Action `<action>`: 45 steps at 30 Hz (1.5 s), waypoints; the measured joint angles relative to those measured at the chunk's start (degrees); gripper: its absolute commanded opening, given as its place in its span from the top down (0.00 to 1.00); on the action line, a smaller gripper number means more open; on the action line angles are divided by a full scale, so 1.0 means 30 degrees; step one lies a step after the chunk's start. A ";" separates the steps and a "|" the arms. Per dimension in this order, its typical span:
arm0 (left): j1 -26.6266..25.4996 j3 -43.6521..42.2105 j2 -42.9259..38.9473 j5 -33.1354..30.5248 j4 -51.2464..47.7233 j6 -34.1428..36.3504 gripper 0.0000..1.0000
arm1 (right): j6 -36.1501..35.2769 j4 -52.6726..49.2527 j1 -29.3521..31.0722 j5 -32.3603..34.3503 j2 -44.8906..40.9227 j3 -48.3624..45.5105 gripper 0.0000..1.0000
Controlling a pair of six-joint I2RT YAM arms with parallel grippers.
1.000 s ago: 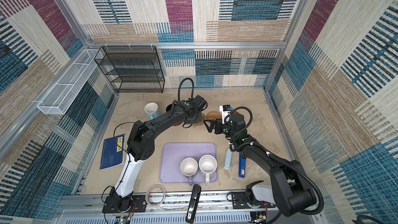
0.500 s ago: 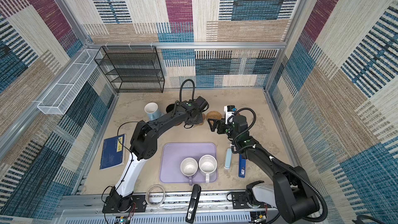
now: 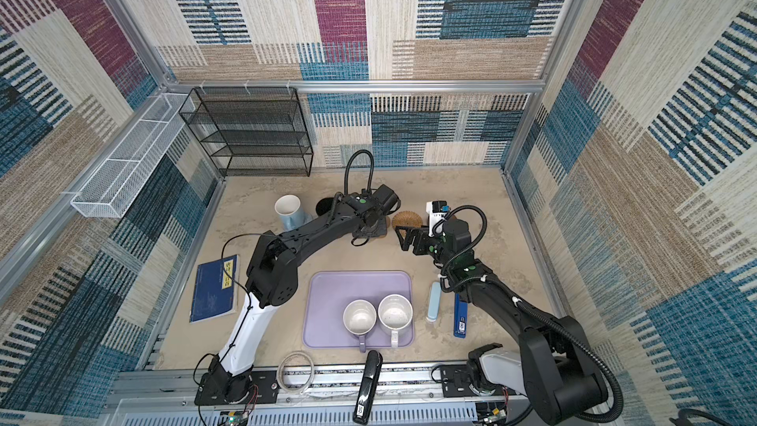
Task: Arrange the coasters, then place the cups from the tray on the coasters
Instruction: 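Carry the beige mug with left gripper toward the cork paw coaster, then lower the beige mug onto the cork paw coaster and open left gripper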
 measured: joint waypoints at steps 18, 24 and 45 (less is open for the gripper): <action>-0.0044 0.0670 0.0882 0.0204 -0.0036 0.0073 0.69 | 0.0000 -0.0087 -0.0015 0.0015 -0.0007 -0.0219 0.00; -0.0058 0.0219 0.0437 0.0699 0.0015 0.0073 0.65 | 0.0007 -0.0058 -0.0022 -0.0007 0.0277 -0.0248 0.00; 0.0182 -1.0484 -0.9428 0.2900 0.5406 0.0204 0.10 | 0.0736 -0.1661 0.0648 -0.1027 -0.1399 0.0197 0.00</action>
